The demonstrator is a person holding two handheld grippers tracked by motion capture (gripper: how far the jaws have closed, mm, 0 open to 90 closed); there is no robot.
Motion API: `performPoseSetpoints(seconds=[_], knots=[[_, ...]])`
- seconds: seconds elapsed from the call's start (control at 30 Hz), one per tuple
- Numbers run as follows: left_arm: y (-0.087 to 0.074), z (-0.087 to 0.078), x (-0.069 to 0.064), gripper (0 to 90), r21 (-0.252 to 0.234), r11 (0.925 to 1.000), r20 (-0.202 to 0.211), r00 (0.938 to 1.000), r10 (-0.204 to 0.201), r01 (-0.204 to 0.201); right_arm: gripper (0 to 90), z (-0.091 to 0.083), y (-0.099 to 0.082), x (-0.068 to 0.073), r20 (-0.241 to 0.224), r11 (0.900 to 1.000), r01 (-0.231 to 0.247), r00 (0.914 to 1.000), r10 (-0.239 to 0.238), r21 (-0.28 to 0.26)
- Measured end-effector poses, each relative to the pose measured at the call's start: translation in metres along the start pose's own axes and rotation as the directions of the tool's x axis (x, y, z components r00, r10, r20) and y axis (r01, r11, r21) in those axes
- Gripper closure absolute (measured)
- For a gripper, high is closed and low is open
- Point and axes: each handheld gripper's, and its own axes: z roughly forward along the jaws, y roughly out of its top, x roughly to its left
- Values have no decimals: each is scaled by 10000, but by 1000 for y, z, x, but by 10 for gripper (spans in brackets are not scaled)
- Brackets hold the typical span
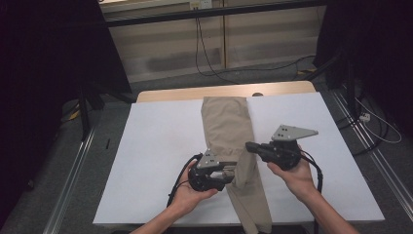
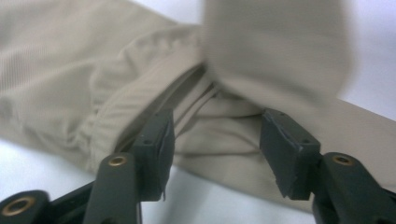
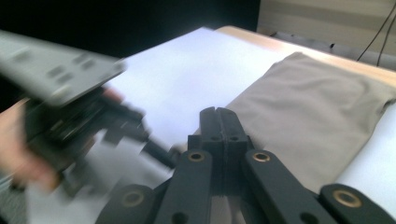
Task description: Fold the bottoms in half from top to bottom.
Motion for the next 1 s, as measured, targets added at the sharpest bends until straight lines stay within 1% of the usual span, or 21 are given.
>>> performPoseSetpoints(seconds=[0.1, 0.17, 0.2, 0.23, 0.27, 0.3, 0.33, 0.37, 0.4, 0.43, 0.47, 0.5, 0.6, 0.63, 0.67, 0.7, 0.77, 0.83, 0.9, 0.97, 1.0], knots=[[4, 4, -7, 374, -51, 9997, 237, 9994, 250, -249, 900, 15, 9, -8, 122, 9997, -188, 9997, 189, -152], [7, 9, -8, 340, -70, 9996, 455, 9986, 263, -260, 900, 22, 15, -13, 282, 9994, -259, 9992, 266, -234], [8, 12, -9, 322, -23, 9994, 568, 9978, 354, -354, 900, 25, 18, -16, 283, 9990, -356, 9989, 364, -286], [9, 15, -9, 304, 18, 9991, 525, 9977, 426, -428, 900, 28, 20, -19, 351, 9983, -445, 9983, 459, -380], [10, 18, -9, 301, 95, 9990, 320, 9986, 425, -428, 900, 29, 23, -22, 439, 9979, -480, 9978, 499, -432], [11, 22, -9, 296, 116, 9995, 275, 9992, 295, -298, 900, 31, 25, -25, 448, 9982, -424, 9980, 443, -419], [13, 23, -7, 326, 269, 9995, 104, 9998, 169, -171, 900, 33, 27, -27, 523, 9978, -483, 9974, 506, -449], [14, 24, -4, 432, 332, 9994, -160, 9998, -101, 106, 900, 34, 28, -29, 511, 9971, -556, 9970, 583, -521], [16, 22, 1, 605, 184, 9991, -19, 9993, -372, 372, 900, 35, 29, -32, 498, 9964, -626, 9966, 654, -566], [18, 20, 5, 809, -187, 9986, -79, 9988, -487, 485, 900, 36, 31, -34, 566, 9961, -653, 9960, 687, -598], [21, 17, 9, 825, -277, 9985, -282, 9984, -489, 481, 900, 36, 31, -35, 636, 9960, -666, 9955, 704, -594], [24, 14, 13, 829, -404, 9971, -175, 9977, -658, 651, 900, 37, 32, -38, 732, 9960, -656, 9949, 700, -612], [34, 3, 24, 839, -888, 9920, -213, 9956, -917, 895, 900, 38, 34, -49, 1049, 9943, -825, 9905, 894, -682], [37, 1, 28, 838, -1005, 9894, -251, 9938, -1083, 1053, 900, 39, 35, -53, 1171, 9937, -884, 9885, 960, -684], [39, 1, 32, 835, -1065, 9880, -367, 9926, -1160, 1116, 900, 40, 36, -57, 1258, 9924, -981, 9863, 1069, -738], [41, 1, 36, 835, -1100, 9883, -573, 9920, -1126, 1058, 900, 41, 37, -62, 1364, 9915, -1067, 9838, 1160, -739], [41, 7, 46, 830, -1043, 9858, -822, 9867, -1406, 1318, 900, 45, 36, -71, 1576, 9911, -1134, 9798, 1233, -704], [37, 15, 56, 742, -720, 9855, -1196, 9796, -1616, 1538, 900, 52, 32, -81, 1627, 9891, -1355, 9762, 1433, -585], [32, 22, 62, 745, -588, 9829, -1330, 9744, -1812, 1748, 900, 61, 23, -88, 1802, 9882, -1524, 9717, 1530, -173], [28, 24, 65, 701, -404, 9823, -1482, 9711, -1871, 1831, 900, 70, 15, -92, 1769, 9872, -1563, 9729, 1487, 299], [27, 23, 65, 664, -323, 9830, -1664, 9688, -1837, 1809, 897, 73, 12, -93, 1741, 9864, -1585, 9734, 1487, 439]])
